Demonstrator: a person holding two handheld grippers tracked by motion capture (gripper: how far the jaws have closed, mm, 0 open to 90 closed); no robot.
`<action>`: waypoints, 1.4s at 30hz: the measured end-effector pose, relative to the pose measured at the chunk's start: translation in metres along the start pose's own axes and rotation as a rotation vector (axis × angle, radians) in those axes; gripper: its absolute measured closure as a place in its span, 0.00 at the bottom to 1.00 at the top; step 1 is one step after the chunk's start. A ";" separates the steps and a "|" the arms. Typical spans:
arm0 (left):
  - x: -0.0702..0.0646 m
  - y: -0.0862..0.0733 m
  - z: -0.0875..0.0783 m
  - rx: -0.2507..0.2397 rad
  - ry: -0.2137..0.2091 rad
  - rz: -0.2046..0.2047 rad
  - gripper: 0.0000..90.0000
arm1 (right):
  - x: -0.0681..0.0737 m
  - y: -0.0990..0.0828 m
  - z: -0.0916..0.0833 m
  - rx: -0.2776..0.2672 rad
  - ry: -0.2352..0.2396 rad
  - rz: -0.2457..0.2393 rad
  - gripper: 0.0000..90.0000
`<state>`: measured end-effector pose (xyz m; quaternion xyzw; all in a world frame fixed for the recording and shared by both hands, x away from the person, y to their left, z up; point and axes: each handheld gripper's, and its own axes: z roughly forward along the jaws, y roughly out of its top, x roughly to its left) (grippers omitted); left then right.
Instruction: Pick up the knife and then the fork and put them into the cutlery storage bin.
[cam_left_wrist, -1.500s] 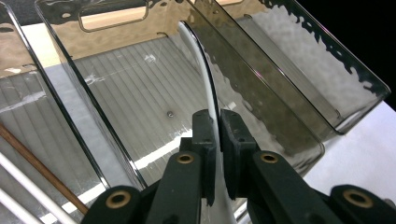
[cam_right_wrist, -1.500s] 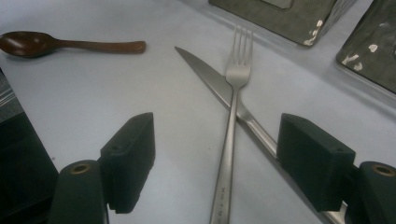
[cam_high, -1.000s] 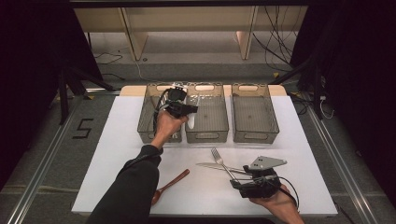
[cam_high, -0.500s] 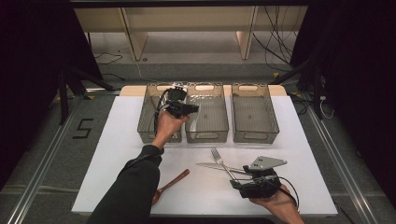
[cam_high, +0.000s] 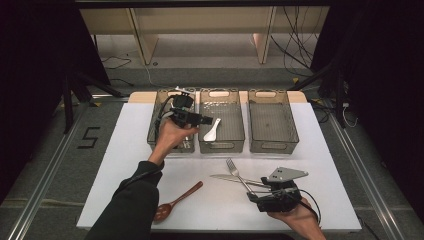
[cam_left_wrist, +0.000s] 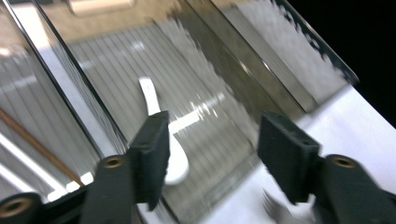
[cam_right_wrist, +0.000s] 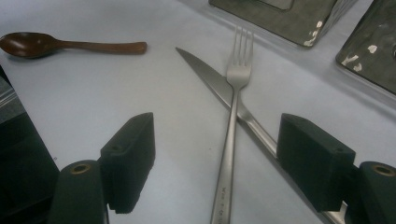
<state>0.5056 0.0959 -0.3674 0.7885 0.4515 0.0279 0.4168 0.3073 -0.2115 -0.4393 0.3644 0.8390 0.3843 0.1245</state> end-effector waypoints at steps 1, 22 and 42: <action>0.000 -0.007 -0.007 0.010 -0.013 0.005 0.43 | 0.000 0.000 0.000 0.000 0.001 -0.002 0.32; -0.005 -0.078 -0.047 0.078 -0.004 0.064 0.29 | 0.002 0.001 0.001 0.004 0.000 0.000 0.32; -0.024 -0.124 -0.039 0.305 0.086 0.189 0.21 | 0.003 0.000 -0.001 0.003 -0.005 -0.003 0.32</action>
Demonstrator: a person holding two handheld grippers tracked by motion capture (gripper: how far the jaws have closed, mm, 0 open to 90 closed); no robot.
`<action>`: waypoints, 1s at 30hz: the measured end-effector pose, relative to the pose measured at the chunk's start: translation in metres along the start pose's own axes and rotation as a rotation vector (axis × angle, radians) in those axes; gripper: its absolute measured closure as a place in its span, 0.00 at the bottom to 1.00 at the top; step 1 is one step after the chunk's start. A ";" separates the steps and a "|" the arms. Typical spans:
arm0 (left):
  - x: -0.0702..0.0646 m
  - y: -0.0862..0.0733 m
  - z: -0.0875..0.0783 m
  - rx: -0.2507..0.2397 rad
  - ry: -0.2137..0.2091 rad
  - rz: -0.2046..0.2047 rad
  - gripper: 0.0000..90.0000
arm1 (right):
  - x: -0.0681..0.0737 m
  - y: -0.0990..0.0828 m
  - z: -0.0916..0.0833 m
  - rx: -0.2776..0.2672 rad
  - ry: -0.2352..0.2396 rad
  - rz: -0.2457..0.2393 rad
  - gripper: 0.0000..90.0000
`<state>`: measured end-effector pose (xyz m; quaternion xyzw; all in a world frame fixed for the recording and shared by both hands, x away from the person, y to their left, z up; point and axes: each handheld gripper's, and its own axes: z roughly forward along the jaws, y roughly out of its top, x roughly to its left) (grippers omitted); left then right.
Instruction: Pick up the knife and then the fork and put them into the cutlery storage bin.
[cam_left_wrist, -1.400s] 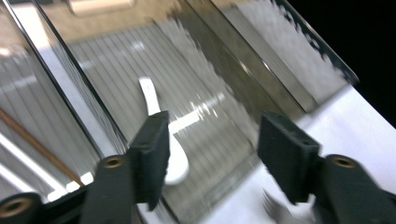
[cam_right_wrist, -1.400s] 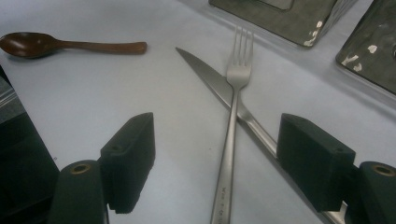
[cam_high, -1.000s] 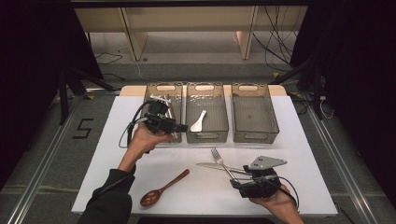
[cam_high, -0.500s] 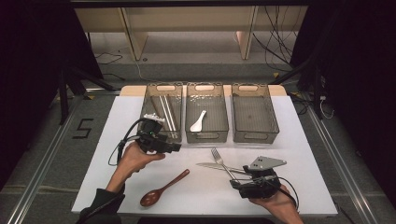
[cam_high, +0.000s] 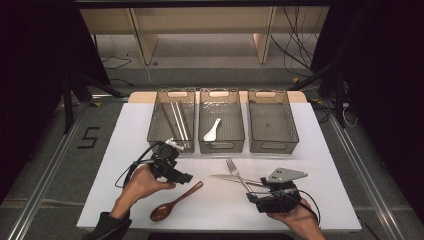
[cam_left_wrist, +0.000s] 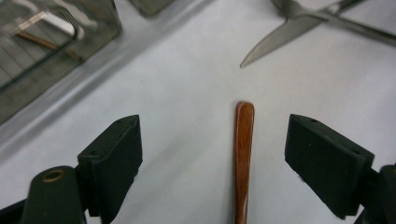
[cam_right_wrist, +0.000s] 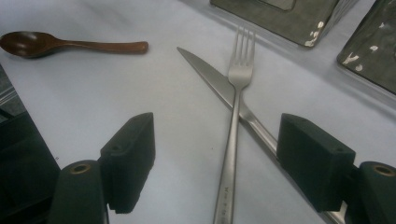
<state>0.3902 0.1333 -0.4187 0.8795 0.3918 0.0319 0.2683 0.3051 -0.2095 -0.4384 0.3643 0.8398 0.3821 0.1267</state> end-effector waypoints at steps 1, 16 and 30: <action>-0.003 -0.003 0.003 0.032 0.012 0.010 0.21 | 0.000 0.000 0.000 0.000 0.000 0.001 0.32; -0.014 -0.021 0.016 0.142 0.018 0.044 0.29 | 0.000 0.000 0.000 0.001 0.001 -0.004 0.32; -0.021 -0.037 0.028 0.226 0.004 0.055 0.57 | 0.001 0.000 0.000 0.003 0.001 -0.004 0.32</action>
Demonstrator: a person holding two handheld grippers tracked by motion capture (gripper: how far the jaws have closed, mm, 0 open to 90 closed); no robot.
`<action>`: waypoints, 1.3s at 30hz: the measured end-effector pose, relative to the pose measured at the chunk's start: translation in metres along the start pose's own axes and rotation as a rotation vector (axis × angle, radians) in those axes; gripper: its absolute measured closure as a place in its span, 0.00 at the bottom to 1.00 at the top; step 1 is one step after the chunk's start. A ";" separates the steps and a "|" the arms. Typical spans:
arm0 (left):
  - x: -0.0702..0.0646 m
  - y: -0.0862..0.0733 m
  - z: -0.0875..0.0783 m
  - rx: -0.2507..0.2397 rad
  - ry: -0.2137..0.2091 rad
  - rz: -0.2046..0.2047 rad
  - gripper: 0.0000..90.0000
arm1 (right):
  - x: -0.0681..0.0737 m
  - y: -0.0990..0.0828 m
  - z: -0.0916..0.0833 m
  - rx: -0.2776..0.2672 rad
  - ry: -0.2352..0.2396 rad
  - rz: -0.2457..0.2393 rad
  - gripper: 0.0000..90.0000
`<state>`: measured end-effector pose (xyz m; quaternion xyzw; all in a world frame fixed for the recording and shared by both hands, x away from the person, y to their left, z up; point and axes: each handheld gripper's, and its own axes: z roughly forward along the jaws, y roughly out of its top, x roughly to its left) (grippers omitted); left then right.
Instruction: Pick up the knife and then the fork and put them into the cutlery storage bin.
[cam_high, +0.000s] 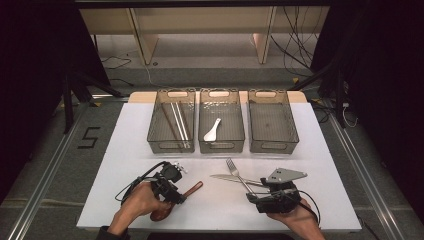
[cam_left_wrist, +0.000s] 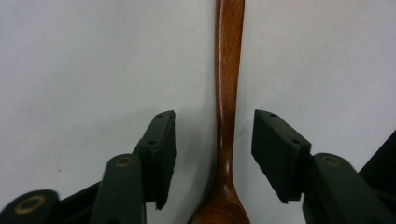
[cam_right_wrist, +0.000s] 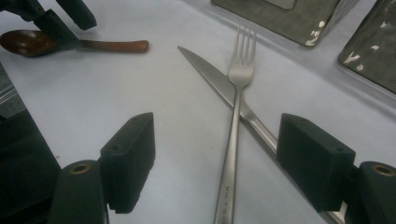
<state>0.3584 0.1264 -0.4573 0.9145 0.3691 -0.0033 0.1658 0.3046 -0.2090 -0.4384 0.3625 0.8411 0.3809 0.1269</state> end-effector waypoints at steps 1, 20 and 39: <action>-0.001 -0.001 0.001 0.004 -0.002 -0.003 0.59 | 0.000 0.000 0.000 -0.001 0.000 0.000 0.32; -0.008 -0.004 0.005 0.033 0.014 0.036 0.83 | 0.000 0.000 0.000 0.002 0.000 0.001 0.32; -0.007 -0.004 0.002 0.012 0.016 0.050 0.91 | 0.000 0.000 0.000 0.001 -0.001 0.000 0.32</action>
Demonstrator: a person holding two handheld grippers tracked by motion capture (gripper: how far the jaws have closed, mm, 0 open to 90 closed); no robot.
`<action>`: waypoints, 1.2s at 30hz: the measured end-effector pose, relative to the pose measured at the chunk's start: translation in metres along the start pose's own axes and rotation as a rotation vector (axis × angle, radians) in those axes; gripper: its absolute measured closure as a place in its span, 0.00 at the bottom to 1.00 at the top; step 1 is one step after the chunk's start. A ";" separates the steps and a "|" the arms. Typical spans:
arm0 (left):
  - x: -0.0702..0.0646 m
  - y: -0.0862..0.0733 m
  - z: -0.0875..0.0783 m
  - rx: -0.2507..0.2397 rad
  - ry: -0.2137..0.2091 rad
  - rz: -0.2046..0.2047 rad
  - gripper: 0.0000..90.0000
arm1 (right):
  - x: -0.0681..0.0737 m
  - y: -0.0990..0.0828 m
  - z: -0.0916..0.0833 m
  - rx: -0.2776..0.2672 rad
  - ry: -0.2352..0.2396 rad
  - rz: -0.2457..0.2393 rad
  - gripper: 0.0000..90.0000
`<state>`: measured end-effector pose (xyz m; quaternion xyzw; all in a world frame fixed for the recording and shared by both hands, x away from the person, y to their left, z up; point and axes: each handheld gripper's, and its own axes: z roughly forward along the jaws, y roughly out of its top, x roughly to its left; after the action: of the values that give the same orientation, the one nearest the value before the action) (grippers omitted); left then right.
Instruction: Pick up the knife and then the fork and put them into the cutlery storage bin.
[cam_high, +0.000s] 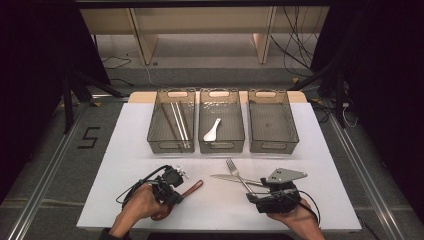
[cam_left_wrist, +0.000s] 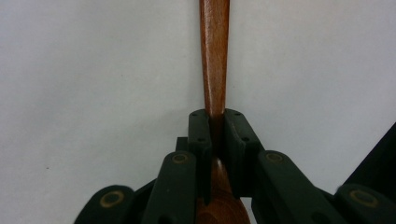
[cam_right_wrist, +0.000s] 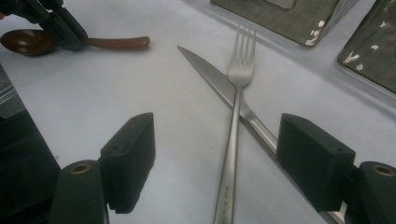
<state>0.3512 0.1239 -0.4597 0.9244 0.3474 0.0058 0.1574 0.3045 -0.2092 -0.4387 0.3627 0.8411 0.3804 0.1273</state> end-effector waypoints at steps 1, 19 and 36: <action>0.001 0.000 -0.002 -0.011 -0.006 -0.002 0.91 | 0.000 0.000 0.000 0.001 0.000 0.001 0.32; 0.015 0.005 -0.021 -0.156 -0.048 -0.051 0.91 | 0.000 0.000 0.001 0.001 0.002 0.002 0.32; 0.029 0.031 -0.044 -0.326 -0.082 -0.101 0.91 | 0.000 0.000 0.002 0.002 0.002 0.007 0.32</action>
<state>0.3877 0.1332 -0.4114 0.8674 0.3812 0.0164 0.3193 0.3054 -0.2083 -0.4399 0.3654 0.8403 0.3804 0.1249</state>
